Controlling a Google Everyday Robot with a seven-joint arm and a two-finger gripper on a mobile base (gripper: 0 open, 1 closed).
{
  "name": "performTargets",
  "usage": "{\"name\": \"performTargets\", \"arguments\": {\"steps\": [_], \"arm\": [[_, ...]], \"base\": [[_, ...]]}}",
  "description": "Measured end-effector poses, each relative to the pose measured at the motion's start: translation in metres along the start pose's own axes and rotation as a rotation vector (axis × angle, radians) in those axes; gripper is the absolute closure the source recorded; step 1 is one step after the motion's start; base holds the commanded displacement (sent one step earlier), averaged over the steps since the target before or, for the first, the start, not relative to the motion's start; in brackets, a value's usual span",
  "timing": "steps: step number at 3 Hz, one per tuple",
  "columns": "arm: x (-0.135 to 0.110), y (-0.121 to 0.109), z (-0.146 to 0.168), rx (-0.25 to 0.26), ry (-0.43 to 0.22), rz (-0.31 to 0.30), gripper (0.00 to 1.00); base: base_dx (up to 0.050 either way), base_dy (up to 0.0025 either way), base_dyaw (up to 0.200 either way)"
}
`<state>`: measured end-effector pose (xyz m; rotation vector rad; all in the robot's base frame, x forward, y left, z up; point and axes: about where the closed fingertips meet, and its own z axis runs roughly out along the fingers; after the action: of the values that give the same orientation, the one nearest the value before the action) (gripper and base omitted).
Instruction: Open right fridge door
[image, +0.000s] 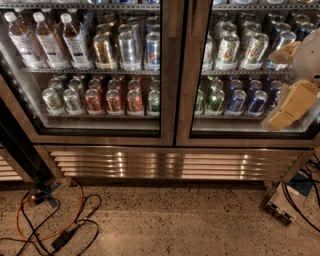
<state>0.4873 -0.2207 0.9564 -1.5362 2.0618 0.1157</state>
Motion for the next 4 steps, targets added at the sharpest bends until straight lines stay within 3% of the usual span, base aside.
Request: {"name": "performTargets", "arguments": {"steps": [1,2,4], "arm": [[-0.007,-0.044,0.019,0.083,-0.242,0.028,0.00],[-0.019,-0.079,0.030,0.125,-0.443,0.072,0.00],[-0.022,-0.079,0.033,0.114,-0.458,0.080,0.00]], "base": [[0.000,0.00000,0.000],[0.000,0.00000,0.000],[0.000,0.00000,0.000]]}}
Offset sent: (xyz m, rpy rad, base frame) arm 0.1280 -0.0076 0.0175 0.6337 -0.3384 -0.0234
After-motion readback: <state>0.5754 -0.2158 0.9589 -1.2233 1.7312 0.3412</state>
